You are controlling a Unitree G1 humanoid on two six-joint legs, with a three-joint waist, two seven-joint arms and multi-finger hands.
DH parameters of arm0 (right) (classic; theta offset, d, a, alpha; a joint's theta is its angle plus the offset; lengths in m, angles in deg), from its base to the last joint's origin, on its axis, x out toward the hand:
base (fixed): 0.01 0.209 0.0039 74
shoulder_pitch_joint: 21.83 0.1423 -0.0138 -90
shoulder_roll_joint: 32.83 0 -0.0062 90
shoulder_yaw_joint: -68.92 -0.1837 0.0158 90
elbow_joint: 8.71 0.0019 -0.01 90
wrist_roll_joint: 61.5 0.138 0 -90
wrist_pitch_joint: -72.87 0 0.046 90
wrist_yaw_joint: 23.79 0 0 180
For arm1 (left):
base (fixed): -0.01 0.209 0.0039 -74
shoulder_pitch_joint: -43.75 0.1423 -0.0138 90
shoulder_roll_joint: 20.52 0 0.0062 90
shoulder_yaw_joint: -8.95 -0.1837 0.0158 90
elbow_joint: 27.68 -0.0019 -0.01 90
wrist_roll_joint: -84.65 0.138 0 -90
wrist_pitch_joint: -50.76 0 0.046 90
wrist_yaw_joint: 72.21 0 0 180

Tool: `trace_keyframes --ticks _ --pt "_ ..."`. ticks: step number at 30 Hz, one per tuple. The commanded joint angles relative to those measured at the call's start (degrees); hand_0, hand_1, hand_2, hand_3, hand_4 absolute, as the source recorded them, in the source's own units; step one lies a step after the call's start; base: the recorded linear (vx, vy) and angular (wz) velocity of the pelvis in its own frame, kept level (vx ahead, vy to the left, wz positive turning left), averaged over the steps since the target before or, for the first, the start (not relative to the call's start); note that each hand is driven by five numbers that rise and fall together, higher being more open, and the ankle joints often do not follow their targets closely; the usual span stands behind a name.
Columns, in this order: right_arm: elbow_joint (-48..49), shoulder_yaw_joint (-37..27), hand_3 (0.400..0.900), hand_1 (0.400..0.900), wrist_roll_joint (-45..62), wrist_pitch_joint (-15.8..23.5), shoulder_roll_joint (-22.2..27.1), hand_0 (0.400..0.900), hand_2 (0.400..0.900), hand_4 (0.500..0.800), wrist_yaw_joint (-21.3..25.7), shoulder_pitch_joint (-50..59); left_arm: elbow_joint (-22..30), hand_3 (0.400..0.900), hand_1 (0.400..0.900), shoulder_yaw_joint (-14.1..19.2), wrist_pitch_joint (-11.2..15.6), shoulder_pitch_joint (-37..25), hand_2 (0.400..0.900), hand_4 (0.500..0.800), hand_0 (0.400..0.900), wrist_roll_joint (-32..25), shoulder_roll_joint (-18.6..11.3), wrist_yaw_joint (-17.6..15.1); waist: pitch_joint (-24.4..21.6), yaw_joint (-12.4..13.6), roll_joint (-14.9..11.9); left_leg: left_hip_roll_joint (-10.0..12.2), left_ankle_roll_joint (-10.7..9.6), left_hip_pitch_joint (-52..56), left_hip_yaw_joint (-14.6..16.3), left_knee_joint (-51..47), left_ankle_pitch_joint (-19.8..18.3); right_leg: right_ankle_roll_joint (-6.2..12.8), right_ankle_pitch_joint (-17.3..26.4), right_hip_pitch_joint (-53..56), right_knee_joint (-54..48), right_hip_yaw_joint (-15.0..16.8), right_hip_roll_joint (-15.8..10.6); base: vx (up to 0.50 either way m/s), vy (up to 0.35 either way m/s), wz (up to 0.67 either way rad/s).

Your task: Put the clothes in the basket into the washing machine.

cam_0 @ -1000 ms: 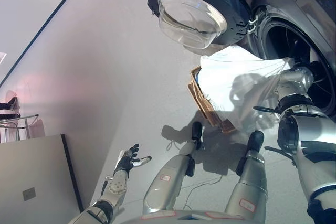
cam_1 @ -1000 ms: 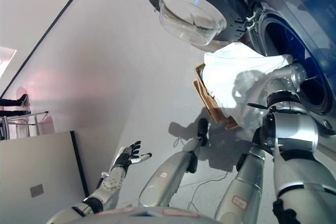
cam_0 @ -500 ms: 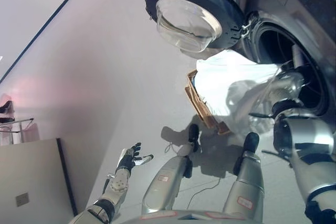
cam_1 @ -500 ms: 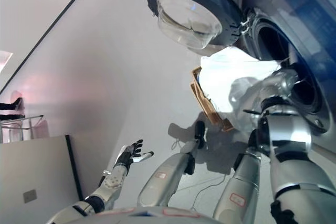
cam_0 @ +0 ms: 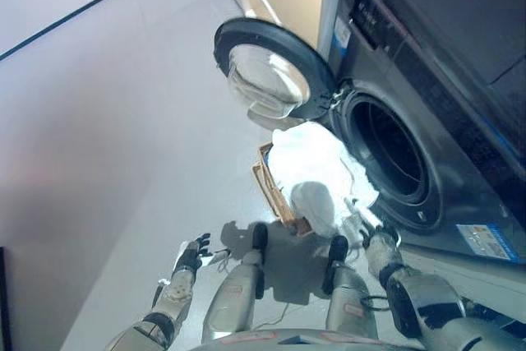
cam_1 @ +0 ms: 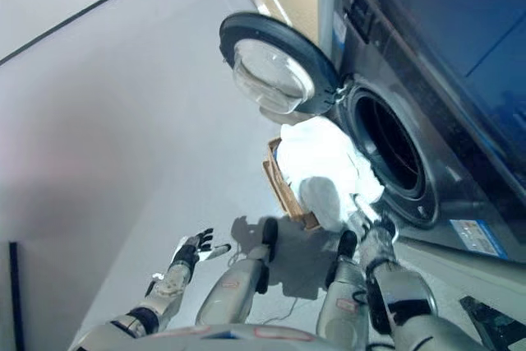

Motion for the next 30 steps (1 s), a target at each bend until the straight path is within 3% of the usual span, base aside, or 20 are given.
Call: trace_keyframes --ticks 1,8,9,12,22,30 --pt "-0.64 1.89 0.9 0.9 -6.32 0.59 -0.89 0.9 0.9 0.8 -1.45 -5.01 -4.05 0.9 0.9 2.92 0.52 0.97 0.9 0.8 0.9 1.3 -1.26 0.88 -4.78 -1.15 -3.85 1.04 -1.18 -0.39 -0.89 -0.46 -0.93 0.86 -0.48 4.43 -1.43 -0.09 0.93 0.07 -0.008 -0.12" --pt "-4.36 4.49 0.9 0.9 -24.9 -2.06 0.0 0.9 0.9 0.8 -2.28 -16.75 -6.4 0.9 0.9 6.66 -0.33 3.92 0.9 0.8 0.9 4.69 -2.09 3.96 -10.62 -3.19 -6.54 1.63 -1.07 5.53 -0.74 -2.03 -2.08 1.05 -0.98 11.01 -4.41 -0.38 2.23 0.08 -0.013 -0.07" --pt "-4.82 5.73 0.9 0.9 -31.71 -2.83 0.36 0.9 0.9 0.8 -1.45 -19.29 -6.98 0.9 0.9 7.43 -0.6 4.9 0.9 0.8 0.9 5.89 -2.21 4.83 -12.47 -3.66 -7.17 1.79 -1.03 7.26 -0.37 -2.72 -2.36 1.18 -0.83 12.72 -5.57 -0.25 2.54 0.09 -0.012 -0.09" --pt "-5.97 5.34 0.9 0.9 -35.77 -3.76 0.48 0.9 0.9 0.8 -1.44 -22.78 -8.1 0.9 0.9 9.12 -1.22 6.26 0.9 0.8 0.9 6.08 -1.97 6.25 -15.4 -4.27 -7.75 2.2 -1.11 9.5 0.21 -4.48 -2.46 1.56 -0.58 14.82 -7.55 -0.28 2.95 0.09 -0.01 -0.12" --pt "-4.28 4.51 0.9 0.9 -36.05 -3.95 0.46 0.9 0.9 0.8 -3.46 -26.13 -10.35 0.9 0.9 9.1 -2.75 9.08 0.9 0.8 0.9 7.48 0.17 9.82 -18.03 -6.08 -7.77 2.26 -0.3 14.69 1.6 -5.39 -3.92 1.48 -1.68 17.87 -6.09 1.93 3.46 0.05 0.003 -0.13" --pt "-3.45 4.96 0.9 0.9 -35.55 -3.95 0.35 0.9 0.9 0.8 -4.08 -26.72 -9.51 0.9 0.9 8.61 -2.94 9.52 0.9 0.8 0.9 7.96 0.18 10.13 -19.02 -6.64 -7.43 2.27 -0.19 15.63 1.51 -5.43 -4.4 1.36 -1.98 18.68 -6.35 2.74 3.46 0.0 -0.001 -0.01"
